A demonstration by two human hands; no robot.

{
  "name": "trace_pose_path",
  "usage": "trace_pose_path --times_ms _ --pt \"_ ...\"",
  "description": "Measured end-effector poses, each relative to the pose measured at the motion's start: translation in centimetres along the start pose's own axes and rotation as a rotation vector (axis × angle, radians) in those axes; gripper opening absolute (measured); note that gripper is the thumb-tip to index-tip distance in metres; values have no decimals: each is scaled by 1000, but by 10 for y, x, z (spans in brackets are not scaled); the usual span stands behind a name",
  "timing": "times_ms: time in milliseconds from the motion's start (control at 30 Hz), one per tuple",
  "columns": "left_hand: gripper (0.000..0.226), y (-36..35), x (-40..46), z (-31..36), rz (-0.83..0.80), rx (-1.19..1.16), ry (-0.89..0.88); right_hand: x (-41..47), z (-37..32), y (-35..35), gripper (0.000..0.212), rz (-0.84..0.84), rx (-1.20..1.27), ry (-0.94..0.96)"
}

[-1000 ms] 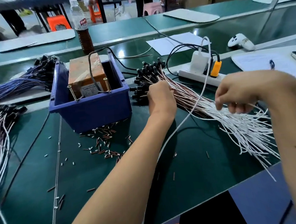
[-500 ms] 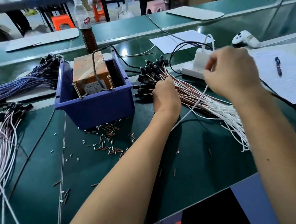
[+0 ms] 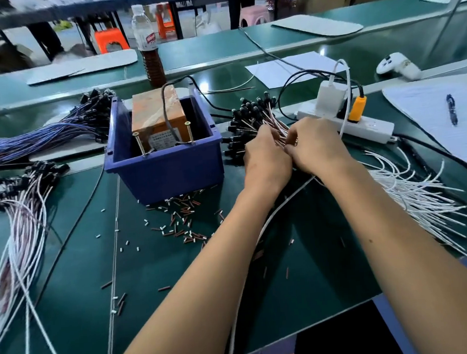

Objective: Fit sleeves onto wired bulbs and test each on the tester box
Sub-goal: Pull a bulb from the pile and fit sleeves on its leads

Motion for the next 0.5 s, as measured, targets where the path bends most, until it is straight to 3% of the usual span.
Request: trace_pose_path --times_ms 100,200,267,367,500 --pt "12 12 -8 11 -101 31 28 0 -3 -4 16 -59 -24 -1" --pt "14 31 -13 16 -242 115 111 -1 -7 5 16 40 14 -5" --pt "12 45 -23 17 -421 151 158 -7 -14 15 15 109 63 -8" --pt "8 81 -48 16 -670 -47 214 -22 -43 33 13 176 187 52" --pt "10 156 -71 5 -678 -107 246 -60 -114 51 11 229 261 276"
Point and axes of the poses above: each hand's wrist, its own x-axis towards the middle knuckle, its own y-axis out of the back of the hand, z = x × y, the point moved 3 cm from there along x, towards the middle knuckle, and after that the axes turned 14 degrees about -x, right-handed, at the moved point
